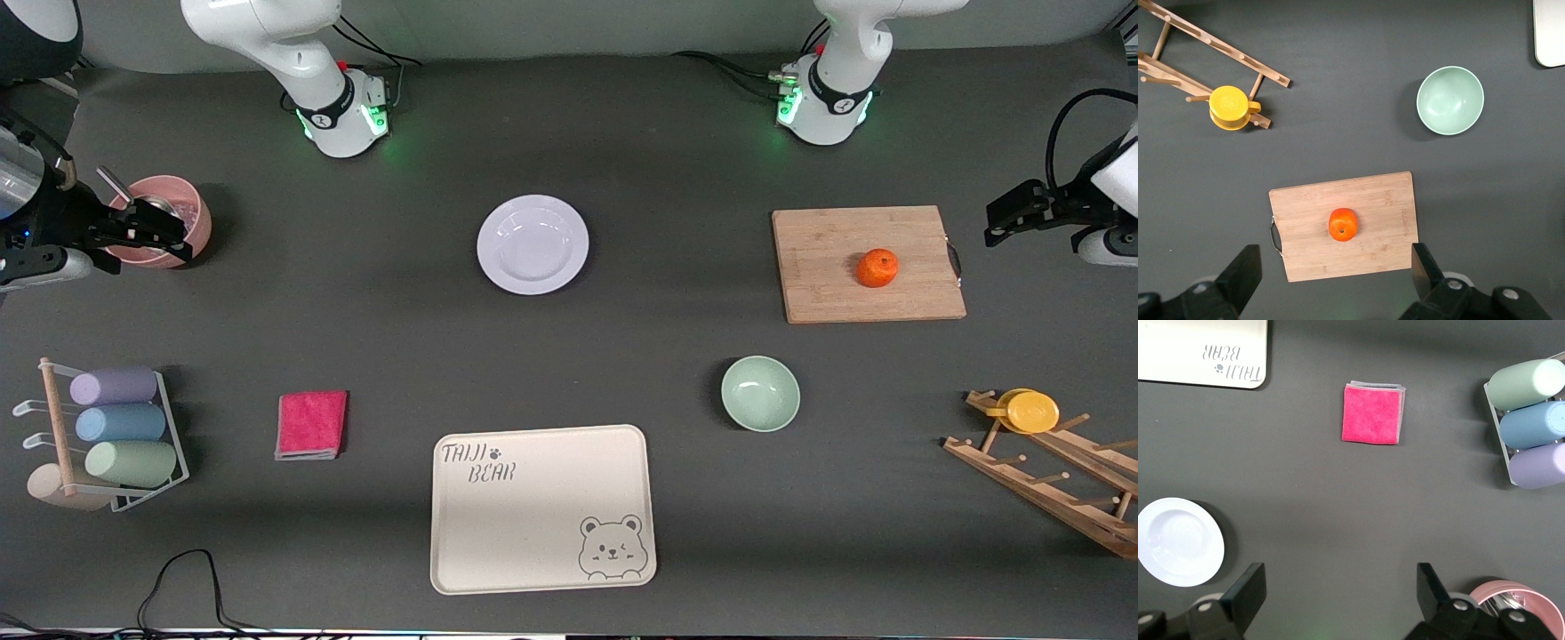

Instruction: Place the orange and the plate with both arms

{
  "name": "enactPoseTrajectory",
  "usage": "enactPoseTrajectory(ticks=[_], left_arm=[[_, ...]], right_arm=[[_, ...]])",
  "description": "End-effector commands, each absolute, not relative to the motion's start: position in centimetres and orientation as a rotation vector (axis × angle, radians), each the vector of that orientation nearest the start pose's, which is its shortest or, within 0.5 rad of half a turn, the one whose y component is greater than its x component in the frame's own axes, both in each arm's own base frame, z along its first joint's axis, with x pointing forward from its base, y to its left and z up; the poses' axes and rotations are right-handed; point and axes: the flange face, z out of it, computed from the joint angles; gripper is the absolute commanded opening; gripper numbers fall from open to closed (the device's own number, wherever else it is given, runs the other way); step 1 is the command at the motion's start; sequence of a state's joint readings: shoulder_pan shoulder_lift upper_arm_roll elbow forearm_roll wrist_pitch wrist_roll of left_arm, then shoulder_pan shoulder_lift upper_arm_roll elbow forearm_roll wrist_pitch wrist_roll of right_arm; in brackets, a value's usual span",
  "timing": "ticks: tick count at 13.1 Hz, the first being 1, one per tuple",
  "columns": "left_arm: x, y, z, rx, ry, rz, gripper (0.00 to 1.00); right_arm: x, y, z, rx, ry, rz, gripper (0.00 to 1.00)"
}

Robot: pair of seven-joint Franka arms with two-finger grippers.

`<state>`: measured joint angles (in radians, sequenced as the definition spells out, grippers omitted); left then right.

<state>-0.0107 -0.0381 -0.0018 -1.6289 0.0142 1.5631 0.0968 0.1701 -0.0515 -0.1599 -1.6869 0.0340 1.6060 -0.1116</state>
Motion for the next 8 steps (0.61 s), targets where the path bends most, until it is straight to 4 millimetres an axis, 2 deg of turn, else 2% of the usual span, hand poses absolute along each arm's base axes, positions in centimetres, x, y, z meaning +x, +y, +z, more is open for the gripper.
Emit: enactPoseTrajectory(ticks=[1, 5, 6, 8], left_arm=[[53.4, -0.6, 62.0, -3.137, 0.154, 0.053, 1.0], [53.4, -0.4, 62.1, -3.134, 0.147, 0.065, 1.0], [52.7, -0.1, 62.2, -3.13, 0.141, 0.106, 1.0], [50.2, 1.1, 62.9, -3.125, 0.112, 0.143, 1.0]], right_arm=[[53.6, 0.9, 60.6, -3.098, -0.17, 0.051, 1.0], [53.6, 1.0, 60.6, -3.098, -0.173, 0.051, 1.0], [53.6, 1.0, 60.6, -3.098, -0.173, 0.051, 1.0], [53.6, 0.8, 60.6, -3.098, -0.171, 0.051, 1.0]])
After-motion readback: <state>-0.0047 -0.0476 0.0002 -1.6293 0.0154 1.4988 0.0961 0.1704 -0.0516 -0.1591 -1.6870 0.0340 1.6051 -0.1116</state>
